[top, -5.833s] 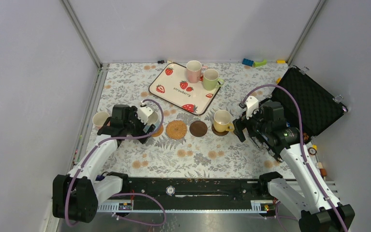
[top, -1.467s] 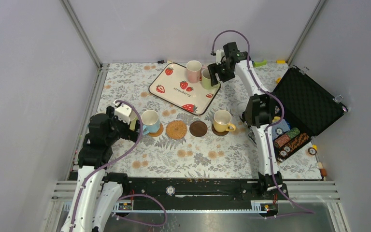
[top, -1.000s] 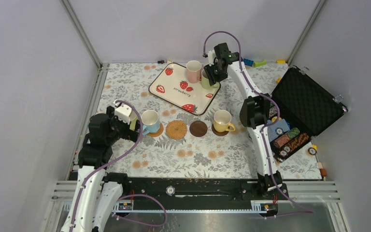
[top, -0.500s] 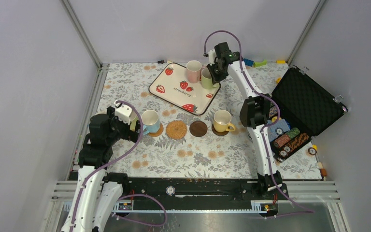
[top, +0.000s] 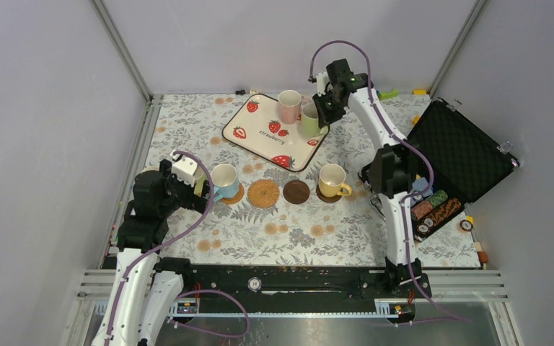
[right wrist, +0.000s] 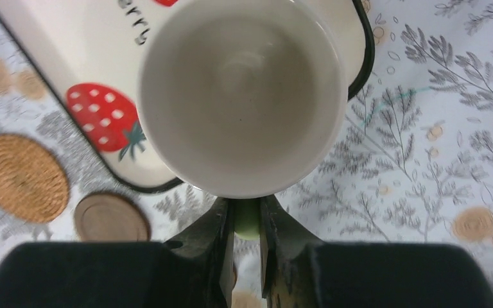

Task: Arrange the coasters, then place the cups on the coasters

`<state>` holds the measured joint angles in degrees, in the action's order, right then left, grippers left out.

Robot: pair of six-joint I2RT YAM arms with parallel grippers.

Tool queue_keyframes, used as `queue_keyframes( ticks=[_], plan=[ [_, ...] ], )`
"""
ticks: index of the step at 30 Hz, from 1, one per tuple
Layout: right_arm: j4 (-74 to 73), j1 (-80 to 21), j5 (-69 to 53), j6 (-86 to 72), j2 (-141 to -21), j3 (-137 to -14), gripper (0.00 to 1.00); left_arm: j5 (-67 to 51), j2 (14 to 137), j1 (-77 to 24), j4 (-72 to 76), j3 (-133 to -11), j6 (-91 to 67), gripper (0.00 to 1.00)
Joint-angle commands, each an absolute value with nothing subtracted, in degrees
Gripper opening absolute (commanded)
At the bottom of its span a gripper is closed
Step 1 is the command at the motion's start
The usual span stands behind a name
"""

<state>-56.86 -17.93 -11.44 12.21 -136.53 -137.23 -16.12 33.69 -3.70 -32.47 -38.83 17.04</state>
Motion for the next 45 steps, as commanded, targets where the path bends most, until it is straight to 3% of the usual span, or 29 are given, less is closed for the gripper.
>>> queue_keyframes(
  ticks=[1,14,23,45],
  plan=[
    [-50.61,-20.4,-14.24,11.09,-120.5,-131.74,0.0,-17.67,32.71,-3.6,-29.97,-38.85,17.67,0.99],
    [-26.8,-37.21,-13.78,11.61,-99.58,-94.71,0.0,-17.24,32.67,-3.52,-29.73,-38.69,17.58,0.99],
    [-23.75,-44.36,-12.59,10.98,-101.95,-89.44,0.0,-16.84,32.46,-3.51,-29.39,-38.51,17.58,0.99],
    [-25.18,-47.96,-8.4,15.17,-105.4,-86.67,0.0,-16.65,32.43,-3.42,-29.09,-38.15,17.58,0.99]
  ],
)
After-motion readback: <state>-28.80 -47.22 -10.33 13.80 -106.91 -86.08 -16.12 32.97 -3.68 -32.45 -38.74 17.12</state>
